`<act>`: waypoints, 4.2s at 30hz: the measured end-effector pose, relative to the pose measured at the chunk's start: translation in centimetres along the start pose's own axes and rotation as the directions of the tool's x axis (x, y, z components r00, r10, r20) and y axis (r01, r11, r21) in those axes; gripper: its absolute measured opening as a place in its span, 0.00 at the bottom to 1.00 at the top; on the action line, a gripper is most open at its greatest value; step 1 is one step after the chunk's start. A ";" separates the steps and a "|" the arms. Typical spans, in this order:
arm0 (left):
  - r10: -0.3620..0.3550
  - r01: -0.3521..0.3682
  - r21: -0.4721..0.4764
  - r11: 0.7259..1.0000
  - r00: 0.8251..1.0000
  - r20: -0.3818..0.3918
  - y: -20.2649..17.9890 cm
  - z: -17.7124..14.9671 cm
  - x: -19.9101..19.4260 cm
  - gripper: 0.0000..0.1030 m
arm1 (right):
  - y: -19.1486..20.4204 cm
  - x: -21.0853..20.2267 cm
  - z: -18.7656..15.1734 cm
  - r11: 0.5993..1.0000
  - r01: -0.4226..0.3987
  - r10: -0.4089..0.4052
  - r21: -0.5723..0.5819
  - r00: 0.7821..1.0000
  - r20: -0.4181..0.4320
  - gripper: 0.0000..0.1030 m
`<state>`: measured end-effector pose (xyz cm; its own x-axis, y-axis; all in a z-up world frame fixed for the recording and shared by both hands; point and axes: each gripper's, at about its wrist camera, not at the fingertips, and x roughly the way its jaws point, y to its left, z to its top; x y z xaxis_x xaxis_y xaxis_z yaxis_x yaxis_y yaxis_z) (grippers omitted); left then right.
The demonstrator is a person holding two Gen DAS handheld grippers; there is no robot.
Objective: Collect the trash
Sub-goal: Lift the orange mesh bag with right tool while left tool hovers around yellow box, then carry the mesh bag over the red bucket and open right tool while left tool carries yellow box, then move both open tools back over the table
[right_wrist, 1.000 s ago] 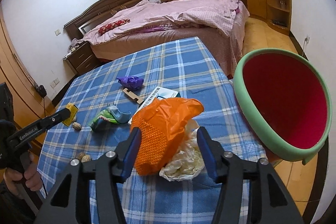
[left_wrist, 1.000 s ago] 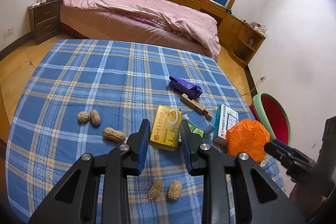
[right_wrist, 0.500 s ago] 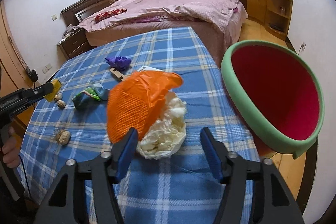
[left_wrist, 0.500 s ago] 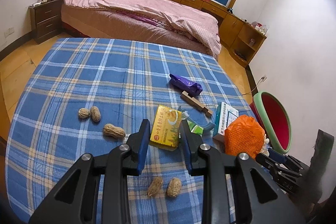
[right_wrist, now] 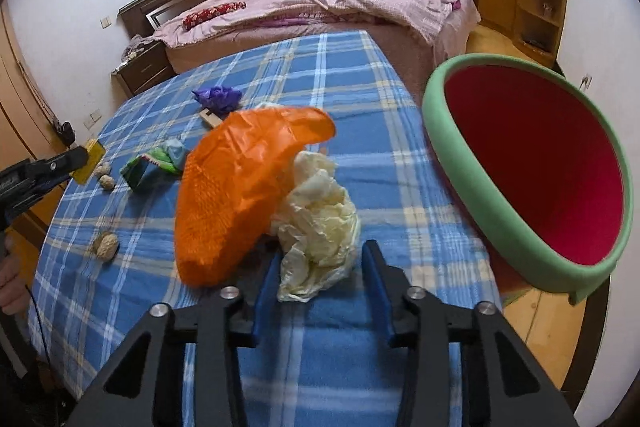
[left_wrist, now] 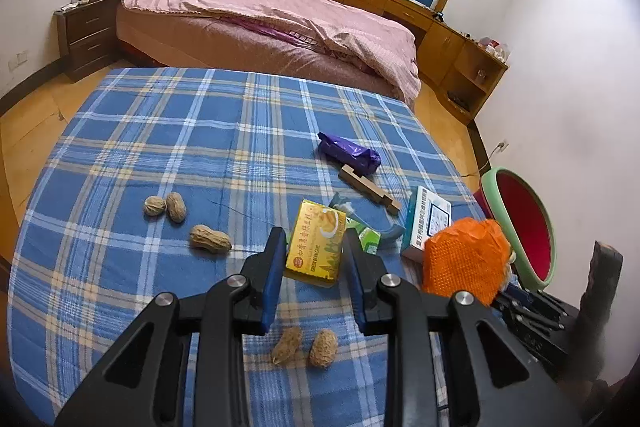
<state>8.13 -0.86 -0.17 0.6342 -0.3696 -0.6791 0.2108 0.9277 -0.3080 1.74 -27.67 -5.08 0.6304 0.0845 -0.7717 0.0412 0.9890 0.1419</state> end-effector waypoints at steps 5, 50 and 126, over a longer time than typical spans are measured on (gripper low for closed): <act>-0.005 0.005 -0.001 1.000 1.000 0.006 -0.2 0.0 -0.3 0.28 | 0.3 -0.3 0.4 1.000 0.002 -0.002 0.000 1.000 0.020 0.18; -0.191 0.206 0.246 0.947 0.978 -0.083 -18.1 1.7 4.8 0.28 | -13.1 -9.1 0.5 0.963 0.094 -0.150 0.252 0.966 0.211 0.16; 0.103 -0.094 0.163 0.982 0.994 -0.046 -4.8 1.0 6.0 0.62 | -6.9 -7.5 0.3 0.965 0.005 -0.051 0.264 0.985 0.168 0.71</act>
<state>11.62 -7.46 -2.10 0.6176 -0.2740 -0.7372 0.2683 0.9545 -0.1300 -3.04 -35.17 -0.07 0.7485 0.0128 -0.6630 0.2471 0.9224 0.2968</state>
